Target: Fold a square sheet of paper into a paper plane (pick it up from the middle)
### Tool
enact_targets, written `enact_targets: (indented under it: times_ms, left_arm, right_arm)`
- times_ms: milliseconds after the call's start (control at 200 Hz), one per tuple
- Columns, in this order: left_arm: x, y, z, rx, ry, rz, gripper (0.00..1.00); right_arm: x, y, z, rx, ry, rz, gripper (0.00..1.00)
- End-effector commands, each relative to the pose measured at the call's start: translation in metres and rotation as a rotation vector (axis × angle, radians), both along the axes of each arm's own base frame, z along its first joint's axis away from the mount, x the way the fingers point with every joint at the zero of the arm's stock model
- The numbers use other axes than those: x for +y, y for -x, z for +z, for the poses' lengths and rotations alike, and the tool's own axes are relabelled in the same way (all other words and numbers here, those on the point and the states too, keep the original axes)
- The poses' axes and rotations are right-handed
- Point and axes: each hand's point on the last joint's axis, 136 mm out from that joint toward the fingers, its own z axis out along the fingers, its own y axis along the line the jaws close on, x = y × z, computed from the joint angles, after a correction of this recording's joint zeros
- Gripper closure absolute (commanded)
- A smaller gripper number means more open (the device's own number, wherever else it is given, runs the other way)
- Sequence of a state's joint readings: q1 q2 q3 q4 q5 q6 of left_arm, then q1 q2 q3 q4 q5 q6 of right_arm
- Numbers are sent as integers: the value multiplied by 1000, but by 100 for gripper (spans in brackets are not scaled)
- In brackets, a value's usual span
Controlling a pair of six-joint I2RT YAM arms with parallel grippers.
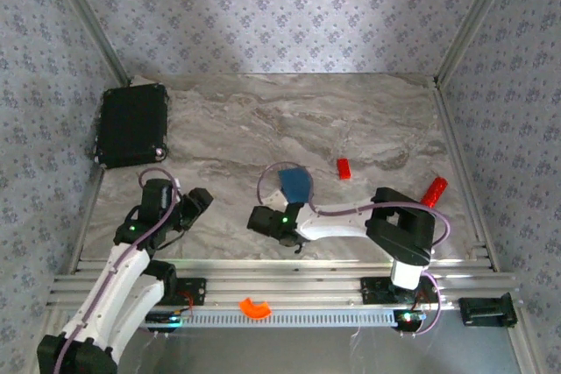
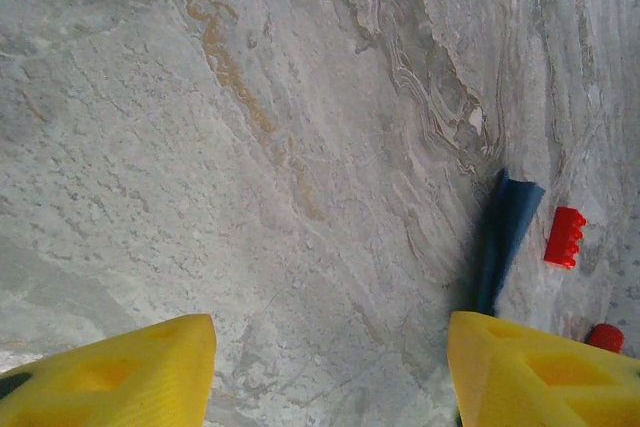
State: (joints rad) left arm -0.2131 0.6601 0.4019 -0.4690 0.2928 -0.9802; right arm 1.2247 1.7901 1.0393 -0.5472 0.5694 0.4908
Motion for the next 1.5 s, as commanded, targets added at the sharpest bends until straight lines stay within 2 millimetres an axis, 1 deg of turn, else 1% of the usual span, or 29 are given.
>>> enact_targets:
  times_ms: [0,50,95,140,245,320,375,415,480,555,635,660,795,885,1004,1079,1164,1249,1294,1369,1424,1494]
  left_arm:
    - [-12,1,3,1,52,-79,37]
    - [-16,1,3,5,62,-105,37]
    - [-19,2,4,3,66,-125,37]
    - [-20,3,4,0,64,-138,37]
    - [-21,5,2,-4,63,-155,36]
    - [-24,3,1,-15,86,-161,36]
    - [-28,2,1,-26,109,-173,36]
    - [-30,1,1,-25,115,-178,37]
    - [-30,-1,-2,-19,112,-178,36]
    - [-31,-3,-5,-7,113,-183,36]
    - [-34,-4,-7,5,126,-199,37]
    - [-35,-4,-7,8,130,-202,38]
    - [-37,-6,-11,15,134,-208,41]
    - [-38,-8,-11,16,139,-209,42]
    - [-41,-11,-10,14,151,-223,45]
    - [-44,-13,-9,17,154,-237,47]
    - [-47,-13,-9,23,152,-254,49]
    - [-50,-14,-10,24,157,-260,52]
    - [-52,-16,-9,18,161,-260,55]
    - [-57,-20,-5,7,174,-268,60]
    - [-62,-22,-1,1,175,-289,64]
    - [-66,-24,2,3,168,-315,68]
  right_arm:
    - [37,14,-6,140,-160,5,82]
    - [45,17,-5,176,-216,-6,79]
    - [52,18,-4,215,-270,-19,72]
    - [60,18,-1,259,-327,-26,70]
    - [69,12,16,303,-460,-48,65]
    - [66,6,28,317,-549,-61,63]
    - [64,-2,37,350,-645,-67,62]
    - [60,-5,40,385,-710,-71,61]
    - [51,-22,47,407,-836,-131,61]
    - [44,-34,50,422,-933,-164,60]
    - [36,-45,47,450,-996,-208,61]
    - [35,-47,45,463,-1008,-224,63]
    - [41,-51,34,535,-1036,-232,74]
    - [37,-50,17,554,-1002,-287,76]
    - [35,-48,-8,594,-966,-367,83]
    - [32,-48,-19,585,-949,-427,84]
    - [32,-48,-26,549,-947,-487,85]
    - [29,-50,-31,479,-944,-598,80]
    - [30,-50,-32,436,-969,-659,80]
    - [37,-49,-27,361,-1078,-727,80]
    - [48,-52,-16,301,-1156,-724,80]
    - [59,-58,3,235,-1200,-688,79]
